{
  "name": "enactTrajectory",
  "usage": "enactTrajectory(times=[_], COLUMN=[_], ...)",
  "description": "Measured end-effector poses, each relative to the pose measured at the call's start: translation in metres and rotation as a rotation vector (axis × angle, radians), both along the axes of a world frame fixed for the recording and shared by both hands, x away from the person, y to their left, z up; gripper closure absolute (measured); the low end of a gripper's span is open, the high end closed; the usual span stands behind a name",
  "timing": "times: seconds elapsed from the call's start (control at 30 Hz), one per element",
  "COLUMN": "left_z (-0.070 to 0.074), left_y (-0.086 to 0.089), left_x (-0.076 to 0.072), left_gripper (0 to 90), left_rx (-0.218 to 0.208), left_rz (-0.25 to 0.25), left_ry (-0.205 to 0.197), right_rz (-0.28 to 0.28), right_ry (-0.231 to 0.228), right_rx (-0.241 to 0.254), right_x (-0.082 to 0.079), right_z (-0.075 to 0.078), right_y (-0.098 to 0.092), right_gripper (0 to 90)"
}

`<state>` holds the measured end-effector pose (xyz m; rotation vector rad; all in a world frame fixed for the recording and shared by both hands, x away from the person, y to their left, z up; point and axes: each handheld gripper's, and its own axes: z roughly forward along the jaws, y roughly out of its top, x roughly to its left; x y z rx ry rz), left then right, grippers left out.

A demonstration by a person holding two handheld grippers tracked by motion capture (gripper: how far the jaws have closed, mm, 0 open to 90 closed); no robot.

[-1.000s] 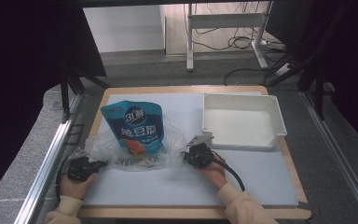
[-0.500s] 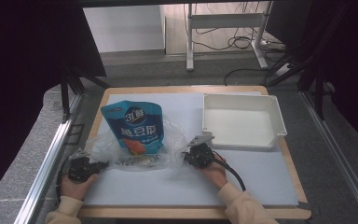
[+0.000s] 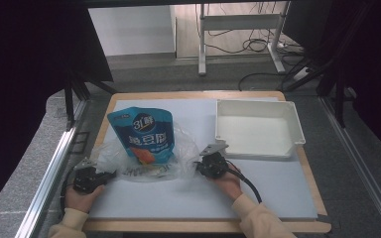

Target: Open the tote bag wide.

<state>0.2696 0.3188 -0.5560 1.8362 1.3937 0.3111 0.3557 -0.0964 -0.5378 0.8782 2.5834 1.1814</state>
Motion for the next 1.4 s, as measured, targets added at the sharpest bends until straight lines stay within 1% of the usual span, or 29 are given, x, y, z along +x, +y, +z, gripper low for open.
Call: enactTrajectory(times=[0.03, 0.1, 0.13, 0.2, 0.27, 0.3, 0.33, 0.4, 0.5, 0.6, 0.63, 0.7, 0.77, 0.87, 0.93, 1.03, 1.1, 1.17, 1.27, 1.4], left_z=[0.0, 0.001, 0.001, 0.004, 0.008, 0.011, 0.013, 0.019, 0.028, 0.041, 0.046, 0.057, 0.066, 0.079, 0.087, 0.102, 0.112, 0.121, 0.132, 0.141], left_y=[0.0, 0.0, 0.0, 0.002, 0.005, 0.006, 0.007, 0.009, 0.012, 0.016, 0.016, 0.014, 0.013, 0.009, 0.009, 0.011, 0.013, 0.016, 0.021, 0.023], left_x=[0.0, -0.001, -0.002, -0.005, -0.009, -0.011, -0.014, -0.02, -0.03, -0.037, -0.04, -0.044, -0.046, -0.045, -0.043, -0.038, -0.035, -0.03, -0.021, -0.002], left_gripper=[83.6, 77.6, 71.5, 54.1, 35.8, 29.8, 26.0, 18.7, 13.1, 11.5, 11.4, 11.3, 11.3, 11.9, 12.9, 14.6, 16.4, 18.4, 21.2, 26.5], left_rx=[-0.002, 0.001, 0.009, 0.019, 0.003, -0.005, -0.015, -0.021, -0.034, -0.051, -0.05, -0.009, -0.01, 0.004, 0.006, -0.001, 0.004, 0.0, -0.003, 0.007], left_rz=[-0.001, 0.004, 0.014, 0.033, 0.042, 0.044, 0.043, 0.027, 0.03, 0.034, 0.034, 0.038, 0.033, 0.036, 0.039, 0.052, 0.061, 0.067, 0.083, 0.059], left_ry=[0.0, -0.007, -0.011, -0.032, -0.047, -0.054, -0.067, -0.082, -0.115, -0.156, -0.17, -0.206, -0.227, -0.242, -0.249, -0.263, -0.277, -0.291, -0.302, -0.301], right_rz=[0.001, 0.0, 0.0, 0.001, 0.002, 0.003, 0.003, 0.003, 0.005, 0.004, 0.005, 0.004, 0.004, 0.004, 0.004, 0.004, 0.004, 0.004, 0.001, 0.002], right_ry=[0.001, 0.003, 0.003, 0.002, 0.002, 0.001, 0.0, -0.001, -0.004, -0.002, -0.003, -0.005, -0.006, -0.009, -0.009, -0.01, -0.009, -0.009, -0.011, -0.012], right_rx=[0.001, 0.004, 0.004, 0.003, 0.004, 0.003, 0.003, 0.002, -0.001, 0.001, -0.001, 0.0, -0.002, -0.004, -0.004, -0.004, -0.004, -0.004, -0.005, -0.006], right_x=[0.0, 0.0, 0.0, 0.0, 0.0, 0.0, 0.0, 0.0, 0.0, 0.0, 0.0, 0.0, 0.0, -0.001, -0.001, -0.001, -0.001, -0.001, -0.001, -0.001], right_z=[0.0, 0.0, 0.0, 0.0, 0.0, 0.0, 0.0, 0.0, 0.0, 0.0, 0.0, 0.0, 0.0, 0.0, 0.0, 0.0, 0.0, 0.0, 0.0, 0.0], right_y=[0.0, 0.0, 0.0, 0.0, 0.0, 0.0, 0.0, 0.0, 0.0, 0.0, 0.0, 0.0, 0.0, 0.0, 0.001, 0.001, 0.001, 0.0, 0.001, 0.001], right_gripper=[88.4, 88.4, 88.4, 88.3, 88.3, 88.3, 88.3, 88.3, 88.2, 88.2, 88.2, 88.2, 88.2, 88.2, 88.2, 88.2, 88.2, 88.2, 88.2, 88.1])
